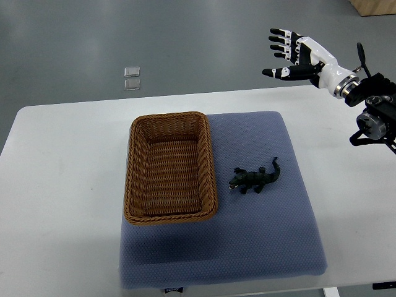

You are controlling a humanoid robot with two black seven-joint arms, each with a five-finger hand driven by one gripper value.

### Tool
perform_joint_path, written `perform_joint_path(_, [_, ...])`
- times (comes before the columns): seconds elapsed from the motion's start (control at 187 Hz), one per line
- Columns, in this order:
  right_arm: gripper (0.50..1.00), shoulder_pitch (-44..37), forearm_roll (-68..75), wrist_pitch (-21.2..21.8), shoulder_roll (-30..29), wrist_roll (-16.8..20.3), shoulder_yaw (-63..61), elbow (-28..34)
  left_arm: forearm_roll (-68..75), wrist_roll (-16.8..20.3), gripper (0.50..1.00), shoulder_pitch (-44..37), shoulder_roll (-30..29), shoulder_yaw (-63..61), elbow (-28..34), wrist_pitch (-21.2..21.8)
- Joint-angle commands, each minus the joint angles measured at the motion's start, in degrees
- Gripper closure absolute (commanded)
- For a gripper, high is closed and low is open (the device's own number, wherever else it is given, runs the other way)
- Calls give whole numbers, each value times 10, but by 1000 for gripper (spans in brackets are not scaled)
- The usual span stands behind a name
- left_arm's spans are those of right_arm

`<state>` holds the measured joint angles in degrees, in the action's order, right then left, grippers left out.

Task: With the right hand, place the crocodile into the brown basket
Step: 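Swing the right hand over and lower it toward the brown crocodile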

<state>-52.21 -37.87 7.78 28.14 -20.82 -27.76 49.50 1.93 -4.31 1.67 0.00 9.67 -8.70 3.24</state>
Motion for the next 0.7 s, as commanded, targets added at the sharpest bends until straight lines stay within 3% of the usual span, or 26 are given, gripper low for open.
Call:
perform_joint_path(0.0, [579,-42,-60,0,49,0,87,46,0,0,500,0,0,0,0,0])
perform_joint_path(0.305, [579,-159,-251,70,129,-2,216,160,0,0,500,0,0,0,0,0])
perform_joint_path(0.481, [579,-225,-330,119,139,1,264,216,0,0,500,0,0,0,0,0])
perform_joint_path(0.695, [581,-286,-339,128,129,25,345,245,0,0,500,0,0,0,0,0])
